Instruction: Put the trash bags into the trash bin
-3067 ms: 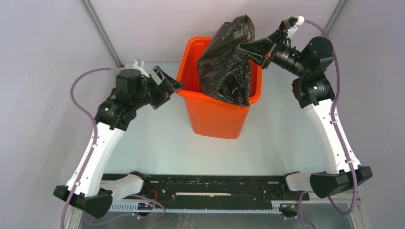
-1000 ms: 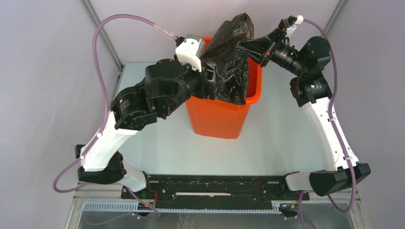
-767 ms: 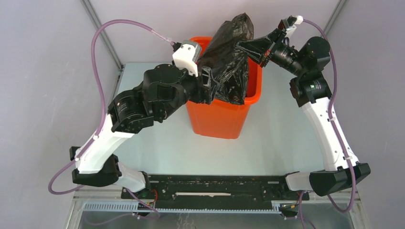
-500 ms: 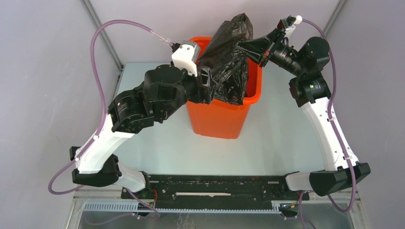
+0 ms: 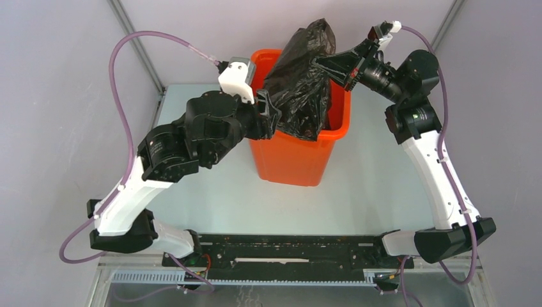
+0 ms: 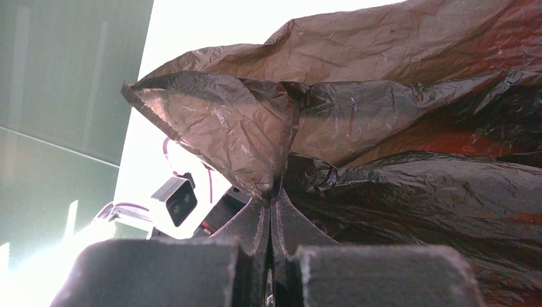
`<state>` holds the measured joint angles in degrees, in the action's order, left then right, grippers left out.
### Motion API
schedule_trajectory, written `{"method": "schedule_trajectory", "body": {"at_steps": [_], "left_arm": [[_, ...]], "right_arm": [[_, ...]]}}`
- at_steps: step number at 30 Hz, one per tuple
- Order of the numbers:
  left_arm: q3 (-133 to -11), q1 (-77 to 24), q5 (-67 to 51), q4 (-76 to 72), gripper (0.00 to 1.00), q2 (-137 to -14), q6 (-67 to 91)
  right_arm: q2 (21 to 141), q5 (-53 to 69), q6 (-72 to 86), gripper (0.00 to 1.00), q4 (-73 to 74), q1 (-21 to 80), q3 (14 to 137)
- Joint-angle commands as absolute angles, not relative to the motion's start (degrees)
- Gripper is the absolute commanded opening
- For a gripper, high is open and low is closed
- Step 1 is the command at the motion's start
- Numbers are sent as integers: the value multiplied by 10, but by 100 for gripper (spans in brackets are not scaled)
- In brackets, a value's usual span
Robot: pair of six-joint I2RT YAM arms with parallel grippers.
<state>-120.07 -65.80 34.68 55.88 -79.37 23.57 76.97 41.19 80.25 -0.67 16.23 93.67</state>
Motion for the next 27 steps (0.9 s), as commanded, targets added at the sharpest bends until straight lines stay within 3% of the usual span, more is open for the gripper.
{"method": "schedule_trajectory", "body": {"at_steps": [1,4,7,10,14,17,19,27], "left_arm": [[-1219,-661,368,554,51,-811,242],[-1255,-660,367,566,26,-831,228],[-1256,-661,376,551,1,-824,227],[-1205,-660,379,490,0,-780,223],[-1128,-650,391,405,0,-719,255],[-1066,-600,336,354,0,-673,331],[-997,-549,261,293,0,-632,394],[-793,-430,88,110,0,-541,594]], "right_arm": [[771,414,797,0,-24,170,937],[767,419,793,1,-20,169,932],[759,428,777,12,-14,169,924],[746,442,743,32,14,166,923],[724,456,652,71,103,150,942],[704,449,553,92,205,149,966],[690,445,488,99,249,162,971],[628,367,299,100,379,217,968]]}}
